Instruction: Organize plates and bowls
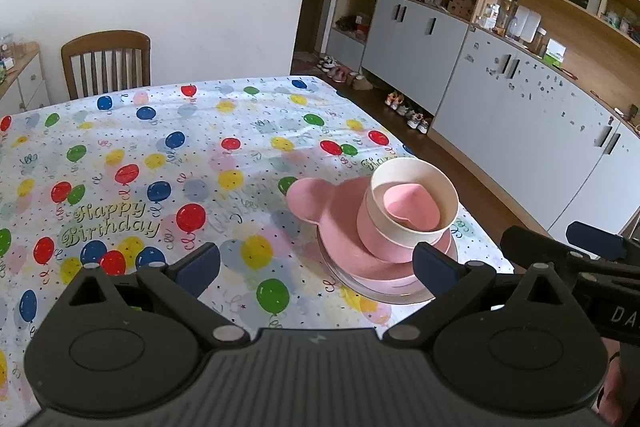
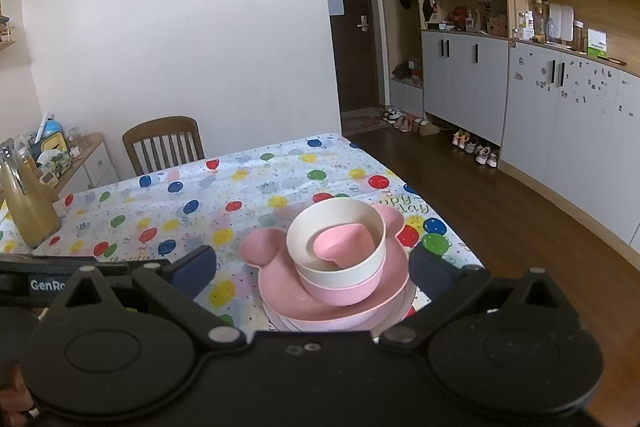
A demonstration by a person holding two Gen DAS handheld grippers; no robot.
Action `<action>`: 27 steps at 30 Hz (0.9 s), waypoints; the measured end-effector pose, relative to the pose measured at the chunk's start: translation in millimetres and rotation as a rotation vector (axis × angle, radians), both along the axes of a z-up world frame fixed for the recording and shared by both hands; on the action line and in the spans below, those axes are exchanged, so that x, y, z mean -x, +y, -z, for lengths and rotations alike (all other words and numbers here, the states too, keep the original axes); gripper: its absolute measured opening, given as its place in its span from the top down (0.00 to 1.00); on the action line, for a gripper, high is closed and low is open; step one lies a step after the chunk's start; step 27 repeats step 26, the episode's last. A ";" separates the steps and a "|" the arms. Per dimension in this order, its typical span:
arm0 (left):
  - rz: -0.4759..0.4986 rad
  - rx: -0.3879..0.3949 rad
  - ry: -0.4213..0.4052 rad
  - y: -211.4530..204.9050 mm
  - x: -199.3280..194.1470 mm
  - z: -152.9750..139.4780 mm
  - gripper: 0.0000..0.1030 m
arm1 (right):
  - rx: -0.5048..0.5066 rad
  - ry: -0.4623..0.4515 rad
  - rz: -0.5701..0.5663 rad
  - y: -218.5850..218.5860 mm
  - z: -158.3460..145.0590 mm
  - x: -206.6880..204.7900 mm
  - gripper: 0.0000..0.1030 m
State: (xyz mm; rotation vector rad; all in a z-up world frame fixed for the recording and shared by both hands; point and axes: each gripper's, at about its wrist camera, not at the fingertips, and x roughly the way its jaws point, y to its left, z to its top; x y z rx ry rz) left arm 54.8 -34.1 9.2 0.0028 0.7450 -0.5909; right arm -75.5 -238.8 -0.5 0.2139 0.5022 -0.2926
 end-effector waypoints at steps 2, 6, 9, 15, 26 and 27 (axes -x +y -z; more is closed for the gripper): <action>0.006 0.001 -0.001 -0.9 0.1 0.5 0.00 | 0.000 0.003 0.006 -0.3 0.5 0.0 0.00; 0.024 0.008 0.001 -3.4 0.5 0.9 0.00 | 0.002 0.003 0.016 -0.9 0.6 3.0 0.00; 0.039 0.016 -0.004 -6.0 2.0 0.3 0.00 | 0.004 0.001 0.029 -1.8 0.1 5.3 0.00; 0.050 0.031 -0.013 -9.8 2.4 -0.1 0.00 | 0.004 -0.001 0.053 -5.7 0.0 10.0 0.00; 0.074 0.024 0.003 -17.2 -2.7 3.0 0.00 | -0.002 0.004 0.081 -10.2 0.9 8.4 0.00; 0.074 0.024 0.003 -17.2 -2.7 3.0 0.00 | -0.002 0.004 0.081 -10.2 0.9 8.4 0.00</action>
